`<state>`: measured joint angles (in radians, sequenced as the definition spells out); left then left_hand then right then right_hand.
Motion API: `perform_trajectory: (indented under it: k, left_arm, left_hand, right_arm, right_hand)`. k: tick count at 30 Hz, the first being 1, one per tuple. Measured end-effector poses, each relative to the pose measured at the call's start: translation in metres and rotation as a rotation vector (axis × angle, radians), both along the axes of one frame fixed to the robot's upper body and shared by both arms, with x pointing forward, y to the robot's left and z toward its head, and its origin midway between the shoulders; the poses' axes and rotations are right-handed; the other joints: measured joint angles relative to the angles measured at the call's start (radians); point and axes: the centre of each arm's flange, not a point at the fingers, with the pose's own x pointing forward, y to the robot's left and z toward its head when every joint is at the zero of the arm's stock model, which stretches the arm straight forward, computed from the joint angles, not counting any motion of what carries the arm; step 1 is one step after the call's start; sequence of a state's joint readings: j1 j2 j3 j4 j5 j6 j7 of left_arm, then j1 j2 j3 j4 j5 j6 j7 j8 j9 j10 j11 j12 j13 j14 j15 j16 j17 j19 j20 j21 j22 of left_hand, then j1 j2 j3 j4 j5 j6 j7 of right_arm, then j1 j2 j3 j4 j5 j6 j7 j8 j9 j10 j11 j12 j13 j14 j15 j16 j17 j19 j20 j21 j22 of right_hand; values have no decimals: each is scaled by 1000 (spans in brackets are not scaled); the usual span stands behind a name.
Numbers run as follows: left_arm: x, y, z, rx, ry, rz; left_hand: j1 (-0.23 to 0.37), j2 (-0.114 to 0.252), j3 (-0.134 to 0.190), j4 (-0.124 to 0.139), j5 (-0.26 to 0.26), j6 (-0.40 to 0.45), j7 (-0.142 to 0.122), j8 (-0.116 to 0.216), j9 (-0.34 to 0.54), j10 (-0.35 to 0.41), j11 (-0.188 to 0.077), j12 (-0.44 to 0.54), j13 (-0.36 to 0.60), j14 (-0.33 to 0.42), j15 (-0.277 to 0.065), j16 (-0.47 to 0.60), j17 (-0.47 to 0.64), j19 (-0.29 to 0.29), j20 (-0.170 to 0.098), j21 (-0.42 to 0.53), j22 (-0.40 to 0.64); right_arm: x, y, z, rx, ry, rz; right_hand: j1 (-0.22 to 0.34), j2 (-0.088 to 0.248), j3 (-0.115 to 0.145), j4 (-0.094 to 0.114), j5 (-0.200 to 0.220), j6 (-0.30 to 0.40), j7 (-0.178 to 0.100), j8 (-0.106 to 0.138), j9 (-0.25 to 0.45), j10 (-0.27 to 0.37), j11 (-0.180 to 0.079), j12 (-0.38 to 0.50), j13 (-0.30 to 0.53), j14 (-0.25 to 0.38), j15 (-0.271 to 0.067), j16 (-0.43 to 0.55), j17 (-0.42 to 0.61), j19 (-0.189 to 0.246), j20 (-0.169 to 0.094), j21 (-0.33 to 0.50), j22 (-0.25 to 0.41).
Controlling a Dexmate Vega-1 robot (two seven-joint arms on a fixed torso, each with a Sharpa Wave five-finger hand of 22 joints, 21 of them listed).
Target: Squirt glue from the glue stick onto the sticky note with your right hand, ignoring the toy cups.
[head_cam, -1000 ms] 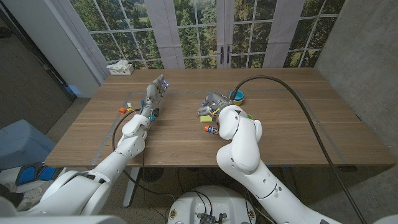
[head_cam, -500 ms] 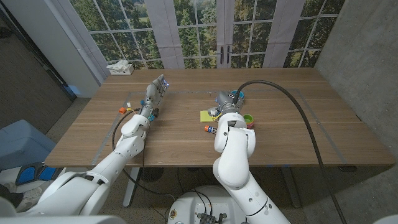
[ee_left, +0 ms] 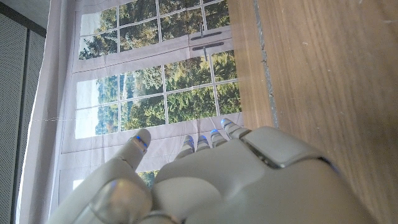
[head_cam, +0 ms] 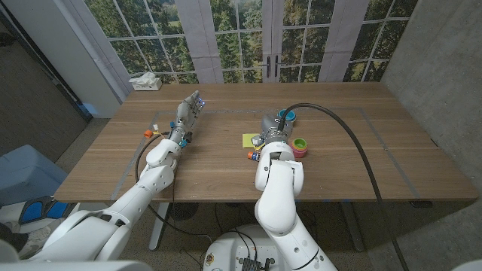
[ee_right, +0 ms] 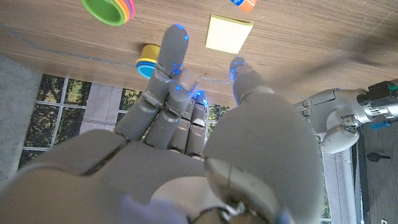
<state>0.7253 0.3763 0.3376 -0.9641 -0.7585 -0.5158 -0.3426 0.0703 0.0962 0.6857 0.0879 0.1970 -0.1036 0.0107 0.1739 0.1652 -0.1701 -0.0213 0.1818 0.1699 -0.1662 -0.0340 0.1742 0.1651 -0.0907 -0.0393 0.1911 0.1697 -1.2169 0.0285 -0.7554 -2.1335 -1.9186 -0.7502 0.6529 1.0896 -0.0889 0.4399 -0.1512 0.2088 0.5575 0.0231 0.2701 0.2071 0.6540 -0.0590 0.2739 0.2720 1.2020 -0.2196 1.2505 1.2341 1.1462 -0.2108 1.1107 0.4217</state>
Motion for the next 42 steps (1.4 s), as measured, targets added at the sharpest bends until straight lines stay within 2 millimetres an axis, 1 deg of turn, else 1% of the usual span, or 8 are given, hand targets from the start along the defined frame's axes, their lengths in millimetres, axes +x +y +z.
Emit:
perform_trajectory:
  k: [3, 10, 15, 18, 26, 32, 40, 42]
  left_arm:
    - [0, 0, 0, 2, 1, 0]
    - [0, 0, -1, 6, 4, -1]
    - [0, 0, 0, 8, 4, -2]
    - [1, 0, -1, 8, 6, -2]
    - [1, 0, -2, 9, 8, -5]
    - [1, 1, -2, 7, 5, -5]
    - [0, 2, -2, 4, 2, -1]
    - [-2, 4, -4, 6, 2, 1]
  left_hand:
    - [0, 0, 0, 0, 0, 0, 0, 0, 0, 0, 0, 0, 0, 0, 0, 0, 0, 0, 0, 0, 0]
    - [0, 0, 0, 0, 0, 0, 0, 0, 0, 0, 0, 0, 0, 0, 0, 0, 0, 0, 0, 0, 0]
    - [0, 0, 0, 0, 0, 0, 0, 0, 0, 0, 0, 0, 0, 0, 0, 0, 0, 0, 0, 0, 0]
    - [0, 0, 0, 0, 0, 0, 0, 0, 0, 0, 0, 0, 0, 0, 0, 0, 0, 0, 0, 0, 0]
    - [0, 0, 0, 0, 0, 0, 0, 0, 0, 0, 0, 0, 0, 0, 0, 0, 0, 0, 0, 0, 0]
    - [0, 0, 0, 0, 0, 0, 0, 0, 0, 0, 0, 0, 0, 0, 0, 0, 0, 0, 0, 0, 0]
    - [0, 0, 0, 0, 0, 0, 0, 0, 0, 0, 0, 0, 0, 0, 0, 0, 0, 0, 0, 0, 0]
    - [0, 0, 0, 0, 0, 0, 0, 0, 0, 0, 0, 0, 0, 0, 0, 0, 0, 0, 0, 0, 0]
  right_arm:
    - [2, 2, -3, -1, 3, -3]
    - [8, 4, -8, -9, 17, -10]
    - [12, 6, -11, -12, 33, -14]
    - [16, 7, -13, -15, 42, -15]
    - [22, 12, -18, -21, 60, -12]
    - [25, 16, -21, -28, 74, -8]
    - [28, 19, -24, -46, 76, -4]
    - [31, 19, -26, -27, 88, 10]
  right_hand:
    - [-5, 5, -4, 4, 0, 2, 2, 0, 0, 5, 5, 0, 4, 0, 0, 0, 0, 0, 0, 2, 0]
    - [-10, 11, -5, 5, 0, 7, -4, 0, 5, 11, 0, 0, 7, 0, 0, 11, 0, 0, 0, 8, -5]
    - [8, 29, -5, 5, -8, 12, 2, 0, 5, 11, 0, 0, 9, 0, 0, 15, 0, 0, 0, 13, -9]
    - [8, 29, -5, 5, -8, 12, 2, 0, 5, 16, 5, 0, 12, 0, 0, 15, 0, 0, 0, 15, -9]
    - [35, 27, 1, -1, -13, 21, 3, 0, 5, 27, 2, 0, 14, 0, 0, 22, 0, 0, 0, 21, -9]
    - [36, 28, 1, 0, -14, 21, 3, 0, 5, 27, 2, 0, 19, 0, 0, 30, 0, -4, -4, 24, -14]
    - [41, 33, 1, 0, -20, 37, 1, 5, 5, 41, 5, 4, 24, 0, 0, 38, 0, -5, -5, 33, -14]
    - [55, 46, 1, 0, -20, 37, 2, 5, 5, 41, 5, 4, 28, 0, 0, 38, 0, -5, -5, 36, -14]
